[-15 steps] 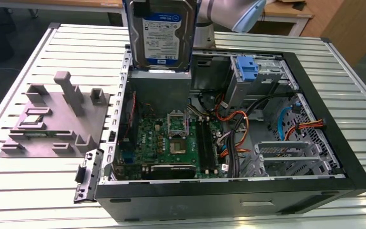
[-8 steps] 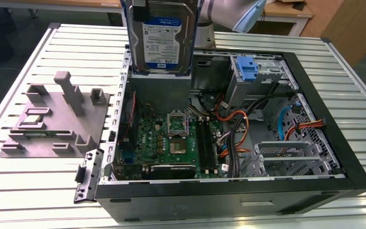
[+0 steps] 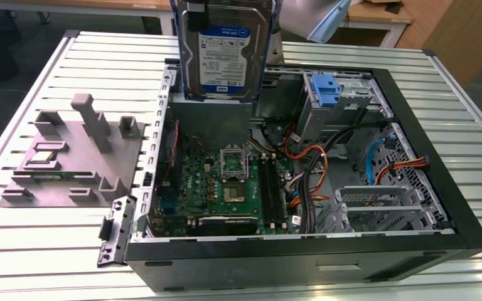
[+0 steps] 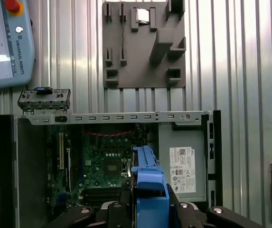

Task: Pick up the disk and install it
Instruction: 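Pick up the disk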

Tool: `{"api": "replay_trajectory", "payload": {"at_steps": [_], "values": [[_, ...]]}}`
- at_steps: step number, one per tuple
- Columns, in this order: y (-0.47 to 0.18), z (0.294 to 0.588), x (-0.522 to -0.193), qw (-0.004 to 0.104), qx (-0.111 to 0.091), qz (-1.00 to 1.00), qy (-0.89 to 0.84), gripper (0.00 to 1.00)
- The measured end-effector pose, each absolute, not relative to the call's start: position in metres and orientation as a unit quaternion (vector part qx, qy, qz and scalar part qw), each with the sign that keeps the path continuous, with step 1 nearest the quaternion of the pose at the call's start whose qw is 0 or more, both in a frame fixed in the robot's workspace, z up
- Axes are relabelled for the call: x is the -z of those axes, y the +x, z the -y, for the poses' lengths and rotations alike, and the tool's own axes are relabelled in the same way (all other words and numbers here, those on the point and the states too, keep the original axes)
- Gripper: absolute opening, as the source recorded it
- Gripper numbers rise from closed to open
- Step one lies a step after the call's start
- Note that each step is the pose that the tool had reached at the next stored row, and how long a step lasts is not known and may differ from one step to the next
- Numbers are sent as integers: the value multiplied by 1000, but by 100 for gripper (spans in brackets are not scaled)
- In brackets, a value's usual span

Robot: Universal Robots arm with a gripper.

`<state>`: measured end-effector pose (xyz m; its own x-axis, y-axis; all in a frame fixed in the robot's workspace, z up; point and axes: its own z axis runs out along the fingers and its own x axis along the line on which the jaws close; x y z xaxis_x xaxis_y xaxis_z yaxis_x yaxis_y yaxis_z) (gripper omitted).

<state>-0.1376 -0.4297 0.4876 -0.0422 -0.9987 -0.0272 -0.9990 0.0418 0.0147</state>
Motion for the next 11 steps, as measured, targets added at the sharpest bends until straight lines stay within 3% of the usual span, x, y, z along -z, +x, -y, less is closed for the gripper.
{"api": "replay_trajectory", "payload": {"at_steps": [11], "values": [[-121,430,-487,4,-14,-723,-690,36]]}}
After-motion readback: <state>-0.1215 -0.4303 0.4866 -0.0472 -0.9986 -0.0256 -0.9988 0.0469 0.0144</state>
